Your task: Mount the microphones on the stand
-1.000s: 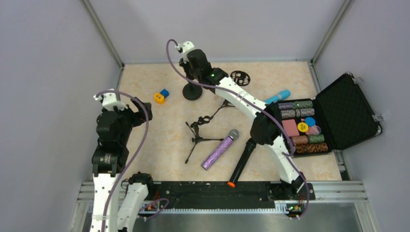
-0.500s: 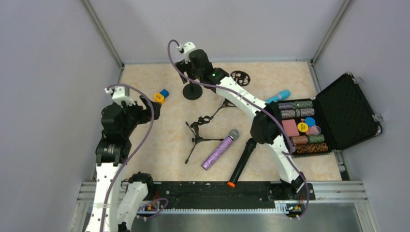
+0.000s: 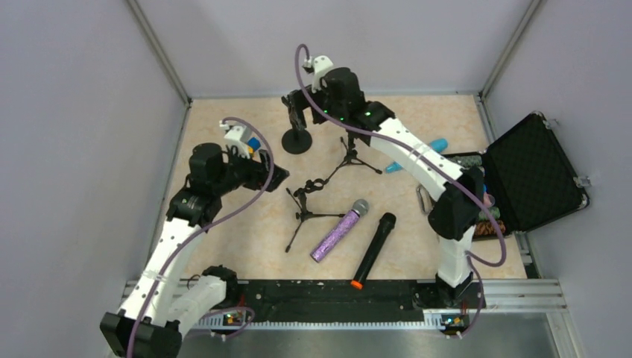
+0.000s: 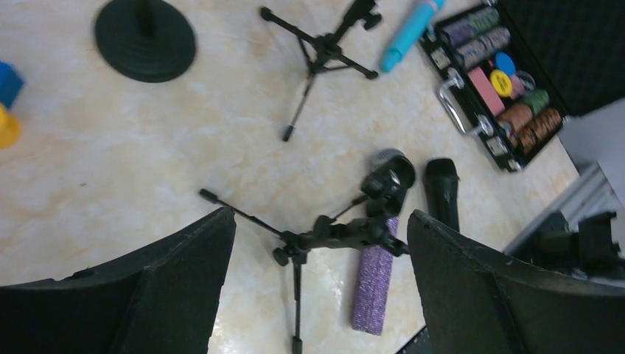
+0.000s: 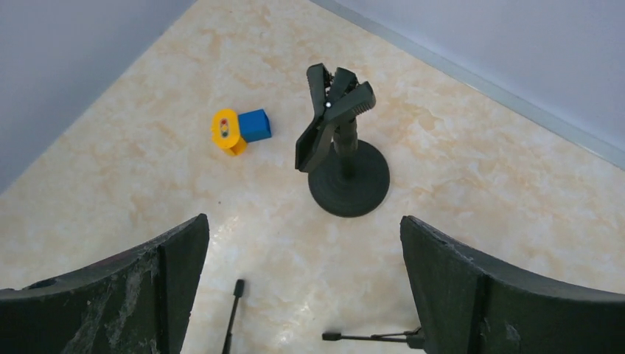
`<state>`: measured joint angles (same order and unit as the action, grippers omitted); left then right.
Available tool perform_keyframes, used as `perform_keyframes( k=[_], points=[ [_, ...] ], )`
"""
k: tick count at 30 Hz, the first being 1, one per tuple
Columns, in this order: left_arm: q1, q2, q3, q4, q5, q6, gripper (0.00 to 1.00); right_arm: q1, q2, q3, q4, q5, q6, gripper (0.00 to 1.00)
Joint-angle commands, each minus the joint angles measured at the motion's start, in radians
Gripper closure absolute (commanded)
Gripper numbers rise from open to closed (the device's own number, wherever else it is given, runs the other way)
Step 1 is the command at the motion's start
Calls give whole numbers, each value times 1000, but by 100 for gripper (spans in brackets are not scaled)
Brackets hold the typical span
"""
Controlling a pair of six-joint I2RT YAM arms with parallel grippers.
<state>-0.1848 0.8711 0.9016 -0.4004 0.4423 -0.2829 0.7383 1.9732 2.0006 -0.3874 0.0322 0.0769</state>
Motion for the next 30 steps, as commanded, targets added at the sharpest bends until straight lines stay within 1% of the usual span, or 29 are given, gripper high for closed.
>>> perform_keyframes(
  k=[1, 4, 9, 12, 16, 19, 21, 22, 25, 28, 30],
  points=[
    [-152, 59, 75, 42, -19, 83, 9, -83, -170, -148, 59, -167, 128, 1],
    [-240, 98, 79, 35, -71, 111, 10, -121, -278, -282, 109, -209, 170, 1],
    [-344, 163, 78, 28, -174, 147, 10, -175, -430, -440, 163, -230, 213, 1],
    [-403, 212, 80, 39, -219, 148, 10, -187, -468, -491, 170, -229, 215, 1],
    [-469, 285, 98, 43, -307, 159, 12, -202, -478, -513, 165, -246, 218, 1],
    [-500, 328, 112, 33, -357, 173, 18, -206, -477, -518, 155, -252, 214, 1],
    [-509, 346, 114, 27, -371, 181, 26, -209, -478, -521, 152, -253, 212, 1],
    [-511, 352, 115, 23, -376, 182, 33, -213, -479, -522, 151, -253, 211, 1],
    [-512, 357, 115, 19, -392, 185, 57, -219, -486, -527, 152, -252, 209, 1],
    [-512, 355, 120, 17, -430, 191, 79, -220, -492, -531, 151, -253, 209, 1],
    [-512, 352, 124, 17, -495, 194, 92, -220, -497, -535, 150, -252, 206, 1]
  ],
)
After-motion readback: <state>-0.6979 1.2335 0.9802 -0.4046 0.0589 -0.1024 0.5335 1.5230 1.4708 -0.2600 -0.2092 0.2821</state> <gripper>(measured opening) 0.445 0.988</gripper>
